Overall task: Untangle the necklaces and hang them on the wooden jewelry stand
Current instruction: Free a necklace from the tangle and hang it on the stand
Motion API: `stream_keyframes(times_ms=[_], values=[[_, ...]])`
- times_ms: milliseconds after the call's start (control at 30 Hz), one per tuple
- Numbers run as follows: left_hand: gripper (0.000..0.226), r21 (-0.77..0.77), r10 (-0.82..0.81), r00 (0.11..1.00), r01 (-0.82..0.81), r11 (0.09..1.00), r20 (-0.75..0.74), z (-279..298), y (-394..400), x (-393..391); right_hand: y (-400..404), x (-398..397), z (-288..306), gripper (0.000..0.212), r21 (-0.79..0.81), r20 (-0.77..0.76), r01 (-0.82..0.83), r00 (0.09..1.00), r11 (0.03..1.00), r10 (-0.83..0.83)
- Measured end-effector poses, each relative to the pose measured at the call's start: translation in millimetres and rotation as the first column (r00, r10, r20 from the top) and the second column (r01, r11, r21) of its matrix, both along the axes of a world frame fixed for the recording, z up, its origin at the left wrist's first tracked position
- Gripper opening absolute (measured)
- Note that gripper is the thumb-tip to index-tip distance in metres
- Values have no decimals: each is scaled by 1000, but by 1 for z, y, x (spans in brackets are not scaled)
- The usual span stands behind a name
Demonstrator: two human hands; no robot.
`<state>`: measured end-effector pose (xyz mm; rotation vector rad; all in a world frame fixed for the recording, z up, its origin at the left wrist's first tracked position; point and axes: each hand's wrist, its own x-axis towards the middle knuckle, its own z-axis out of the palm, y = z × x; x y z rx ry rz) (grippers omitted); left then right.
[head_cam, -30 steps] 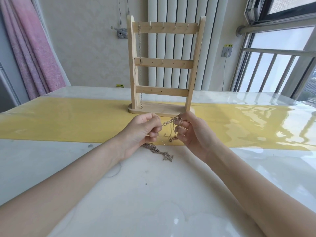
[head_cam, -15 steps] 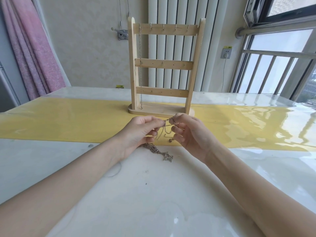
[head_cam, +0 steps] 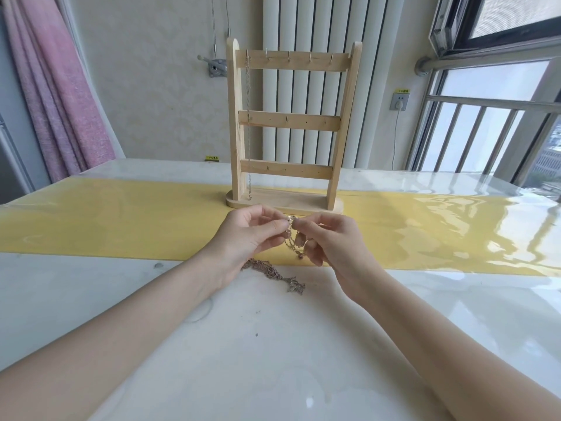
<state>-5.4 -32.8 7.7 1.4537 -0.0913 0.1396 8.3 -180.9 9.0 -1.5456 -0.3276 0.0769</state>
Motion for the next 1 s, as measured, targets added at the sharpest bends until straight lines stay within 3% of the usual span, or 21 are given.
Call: stream_keyframes(times_ms=[167,267,400,467,667,800,900,1000], values=[[18,217,90,995,-98,971,48,-2,-3,-2,0,3,0,15,77,-29,102,995,992,-100],[22,-18,96,995,-96,995,-11,2,-2,-1,-4,7,0,13,180,-129,150,983,972,-128],[18,-414,59,993,-95,905,-100,11,4,3,-11,12,2,15,354,-295,79,955,932,31],[18,-482,27,993,-78,872,-113,13,8,3,-11,12,3,14,297,-268,24,961,955,60],[20,-371,101,995,-103,923,-25,15,7,2,-3,6,1,19,13,-87,36,996,999,-35],[15,-167,143,987,-129,978,77,16,4,-3,-4,7,-2,18,-14,-92,114,989,993,-115],[15,-105,180,977,-169,980,112,15,3,-4,-4,8,-3,15,3,-84,169,982,986,-168],[13,-11,256,957,-257,966,137,12,4,-4,-3,9,-2,17,-61,34,232,972,971,-231]])
